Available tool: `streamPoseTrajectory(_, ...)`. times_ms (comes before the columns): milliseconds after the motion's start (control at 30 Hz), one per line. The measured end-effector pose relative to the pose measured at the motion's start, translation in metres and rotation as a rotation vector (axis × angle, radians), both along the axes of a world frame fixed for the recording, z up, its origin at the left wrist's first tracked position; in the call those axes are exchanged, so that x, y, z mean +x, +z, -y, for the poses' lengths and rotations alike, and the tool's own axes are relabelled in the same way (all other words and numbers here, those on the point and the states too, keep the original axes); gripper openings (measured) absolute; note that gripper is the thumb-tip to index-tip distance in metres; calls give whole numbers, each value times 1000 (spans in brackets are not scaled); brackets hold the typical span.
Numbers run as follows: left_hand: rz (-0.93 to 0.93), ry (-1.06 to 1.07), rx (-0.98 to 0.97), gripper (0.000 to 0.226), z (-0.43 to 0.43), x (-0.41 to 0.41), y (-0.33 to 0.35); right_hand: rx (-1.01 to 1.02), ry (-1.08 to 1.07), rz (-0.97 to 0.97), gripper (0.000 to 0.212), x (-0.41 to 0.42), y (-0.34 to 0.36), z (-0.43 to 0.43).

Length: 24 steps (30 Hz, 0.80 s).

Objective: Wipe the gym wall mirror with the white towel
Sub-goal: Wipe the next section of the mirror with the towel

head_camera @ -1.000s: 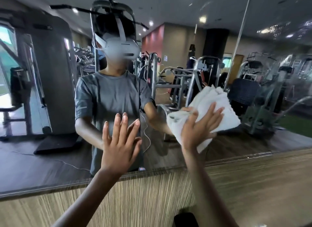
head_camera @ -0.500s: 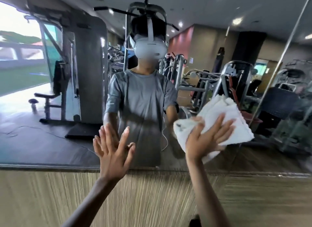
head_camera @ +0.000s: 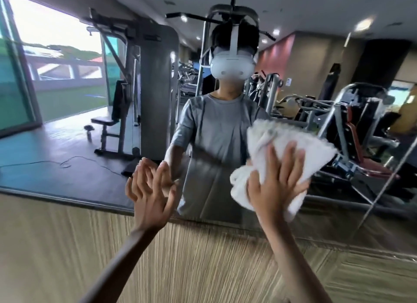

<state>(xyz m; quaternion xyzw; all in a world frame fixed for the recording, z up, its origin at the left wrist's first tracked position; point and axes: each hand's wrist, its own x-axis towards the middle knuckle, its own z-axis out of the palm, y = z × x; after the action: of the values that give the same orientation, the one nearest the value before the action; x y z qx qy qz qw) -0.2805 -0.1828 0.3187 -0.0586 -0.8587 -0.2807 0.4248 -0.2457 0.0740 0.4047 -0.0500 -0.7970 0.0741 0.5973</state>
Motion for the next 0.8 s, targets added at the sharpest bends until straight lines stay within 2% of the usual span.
streamPoseTrajectory(67,10,-11,23,66,8,-2,5,-70,43,-43,71,-10,39,47)
streamPoseTrajectory(100,6,-8,42,66,14,-2,7,19,74,-36,73,-15,49,74)
streamPoseTrajectory(167,-16,27,109,67,28,-3,13,331,137,5,71,-26,49,124)
streamPoseTrajectory(267,-3,69,176,68,60,-4,15,729,197,67,54,-34,4,159)
streamPoseTrajectory(367,38,115,235,69,95,-11,14,925,168,138,71,-24,-43,120)
streamPoseTrajectory(433,58,122,251,69,112,-13,14,892,194,152,70,-15,-44,87)
streamPoseTrajectory(500,44,122,226,68,120,-14,15,753,199,99,63,-16,-13,79)
streamPoseTrajectory(633,48,88,194,65,127,-17,10,480,149,-12,67,-32,62,153)
streamPoseTrajectory(700,58,107,197,64,135,-20,5,515,155,-6,67,-44,66,206)
streamPoseTrajectory(800,66,154,226,67,160,-18,0,752,225,25,55,-56,22,266)
